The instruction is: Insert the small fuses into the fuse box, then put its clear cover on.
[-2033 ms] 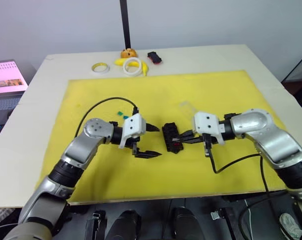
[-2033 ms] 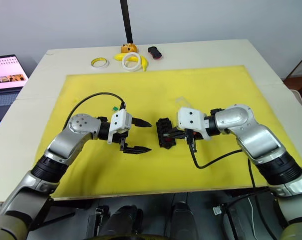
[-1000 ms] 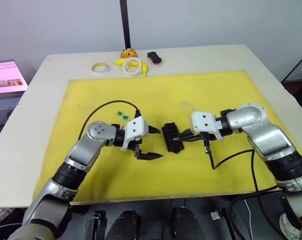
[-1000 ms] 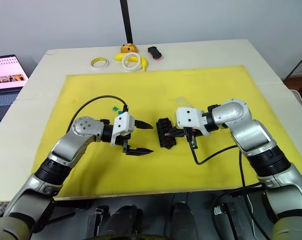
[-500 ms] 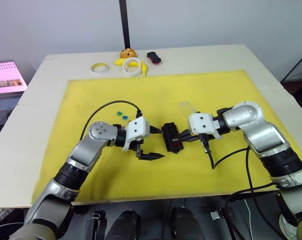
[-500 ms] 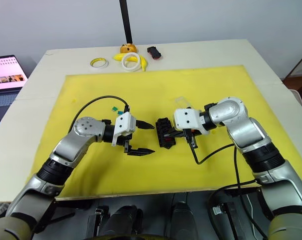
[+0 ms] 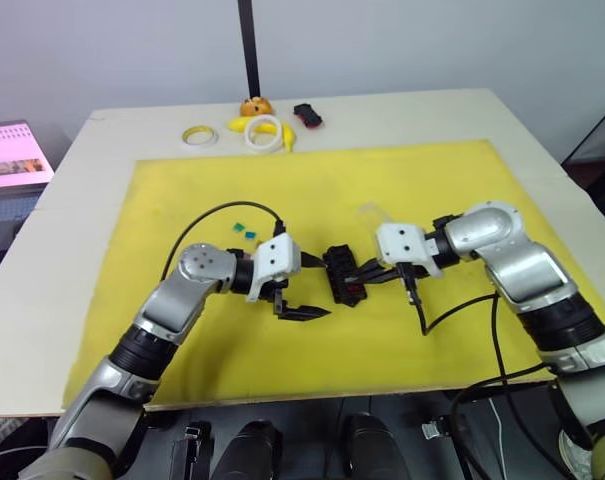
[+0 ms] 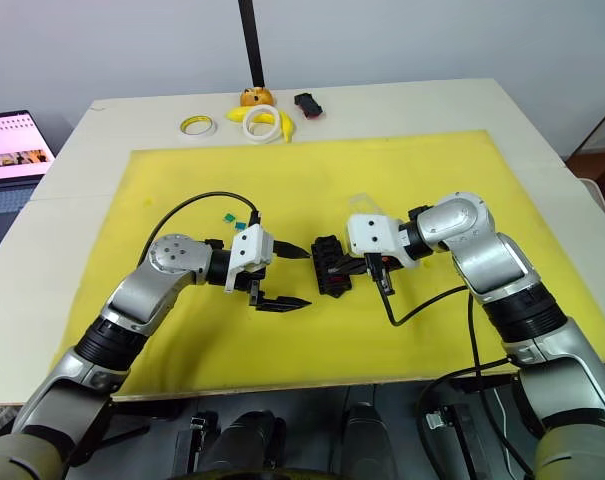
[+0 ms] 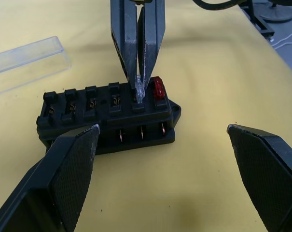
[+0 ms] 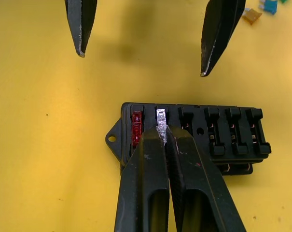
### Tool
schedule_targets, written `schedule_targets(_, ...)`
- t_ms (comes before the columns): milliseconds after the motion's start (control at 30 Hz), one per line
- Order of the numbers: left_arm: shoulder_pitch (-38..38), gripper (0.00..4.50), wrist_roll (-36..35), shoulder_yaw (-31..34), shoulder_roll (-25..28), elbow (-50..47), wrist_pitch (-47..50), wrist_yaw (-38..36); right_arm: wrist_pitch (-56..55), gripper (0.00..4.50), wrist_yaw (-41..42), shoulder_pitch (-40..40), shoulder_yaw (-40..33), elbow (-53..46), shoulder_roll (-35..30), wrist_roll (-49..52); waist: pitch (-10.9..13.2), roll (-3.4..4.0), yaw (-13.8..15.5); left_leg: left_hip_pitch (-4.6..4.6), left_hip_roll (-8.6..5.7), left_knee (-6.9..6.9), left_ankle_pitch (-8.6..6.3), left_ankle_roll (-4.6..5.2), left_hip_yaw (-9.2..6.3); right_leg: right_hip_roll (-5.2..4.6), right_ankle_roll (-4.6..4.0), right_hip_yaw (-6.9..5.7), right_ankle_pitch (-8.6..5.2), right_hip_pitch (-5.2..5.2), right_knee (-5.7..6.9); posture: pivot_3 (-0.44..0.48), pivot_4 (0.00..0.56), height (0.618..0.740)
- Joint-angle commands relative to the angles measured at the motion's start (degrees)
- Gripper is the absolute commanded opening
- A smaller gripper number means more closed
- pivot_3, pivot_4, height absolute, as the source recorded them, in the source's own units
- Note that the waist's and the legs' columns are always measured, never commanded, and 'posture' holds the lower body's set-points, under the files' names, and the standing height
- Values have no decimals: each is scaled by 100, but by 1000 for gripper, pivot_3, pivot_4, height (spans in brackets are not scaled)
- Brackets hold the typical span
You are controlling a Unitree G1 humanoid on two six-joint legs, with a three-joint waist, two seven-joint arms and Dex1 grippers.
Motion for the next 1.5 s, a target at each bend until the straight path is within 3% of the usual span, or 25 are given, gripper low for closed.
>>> schedule_targets(33,-70,4461,29,51,-20,-67,-67,22,108,0,59,-158,-108,-89,30,79,0,0,6,0,0,0,0,0,0,0,0,0,0,0,0,0,150,740)
schedule_targets(1267,-97,4461,86,76,-65,-46,-46,13,234,0,-9,-167,35,32,126,-246,0,0,-2,0,-1,2,0,0,0,-1,0,0,0,0,1,0,150,740)
schedule_targets(1367,-104,4500,89,87,-55,-31,-49,10,522,944,98,-293,-122,-130,108,12,0,0,0,0,-1,2,0,0,0,-1,0,0,0,0,1,0,150,740)
schedule_targets(1500,-139,4500,73,117,-35,3,-45,-11,935,2846,236,-568,-422,-315,39,432,0,0,0,-1,-1,2,0,0,0,-2,0,0,0,-1,1,0,150,740)
